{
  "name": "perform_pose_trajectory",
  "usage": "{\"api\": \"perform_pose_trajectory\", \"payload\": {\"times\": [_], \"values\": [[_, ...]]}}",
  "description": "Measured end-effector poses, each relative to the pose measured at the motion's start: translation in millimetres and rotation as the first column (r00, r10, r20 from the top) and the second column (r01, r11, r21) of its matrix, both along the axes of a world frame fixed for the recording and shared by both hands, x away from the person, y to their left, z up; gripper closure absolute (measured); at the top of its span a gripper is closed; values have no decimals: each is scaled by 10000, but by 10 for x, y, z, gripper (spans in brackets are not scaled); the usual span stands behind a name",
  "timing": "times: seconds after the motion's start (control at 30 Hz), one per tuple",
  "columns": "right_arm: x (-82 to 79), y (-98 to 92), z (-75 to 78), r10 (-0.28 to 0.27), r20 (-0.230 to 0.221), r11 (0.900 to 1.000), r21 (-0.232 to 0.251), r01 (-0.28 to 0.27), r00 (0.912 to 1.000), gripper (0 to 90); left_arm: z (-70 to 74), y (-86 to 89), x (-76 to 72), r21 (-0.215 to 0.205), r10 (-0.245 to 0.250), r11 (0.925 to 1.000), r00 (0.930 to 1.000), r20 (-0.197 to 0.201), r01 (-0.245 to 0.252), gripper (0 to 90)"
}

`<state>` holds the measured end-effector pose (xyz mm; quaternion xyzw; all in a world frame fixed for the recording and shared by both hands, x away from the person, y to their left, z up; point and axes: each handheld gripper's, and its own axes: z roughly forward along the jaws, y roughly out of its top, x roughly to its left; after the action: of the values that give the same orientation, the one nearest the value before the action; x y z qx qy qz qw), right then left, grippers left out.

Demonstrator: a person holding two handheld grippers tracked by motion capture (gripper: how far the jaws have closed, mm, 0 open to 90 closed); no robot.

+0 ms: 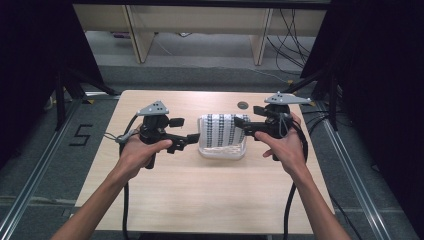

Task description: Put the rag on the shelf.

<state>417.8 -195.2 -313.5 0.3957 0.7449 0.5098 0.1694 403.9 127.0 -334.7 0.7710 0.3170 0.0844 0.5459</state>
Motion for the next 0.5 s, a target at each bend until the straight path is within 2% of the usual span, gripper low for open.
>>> {"api": "perform_pose_trajectory", "payload": {"times": [0.13,0.17,0.2,0.3,0.33,0.37,0.47,0.5], "values": [[-33,-17,-28,130,161,9999,-68,-129,9998,179,-33,9,-49,56,-70,10000,10000,-2,70,157],[-58,-6,-24,32,-113,10000,54,-32,9999,186,-42,10,-62,37,-83,10000,10000,-8,83,156],[-54,-14,-30,70,55,10000,-45,-70,10000,190,-51,13,-74,58,-127,9999,9999,-18,127,156],[-67,-4,-35,226,53,9997,-33,-226,9997,188,-78,20,-109,50,-186,9998,9998,-6,186,155],[-86,-2,-29,123,54,9999,-53,-123,9999,188,-88,25,-117,37,-196,9998,9998,-6,196,155],[-85,-4,-37,169,183,9999,-41,-168,9997,186,-97,26,-125,-4,-185,9998,9998,-32,185,155],[-109,3,-51,252,151,9997,-69,-251,9996,185,-130,45,-136,-15,-195,9998,9998,-27,195,155],[-127,13,-56,163,20,9999,4,-163,9999,185,-138,54,-141,-25,-164,9999,9999,-47,164,155]]}}
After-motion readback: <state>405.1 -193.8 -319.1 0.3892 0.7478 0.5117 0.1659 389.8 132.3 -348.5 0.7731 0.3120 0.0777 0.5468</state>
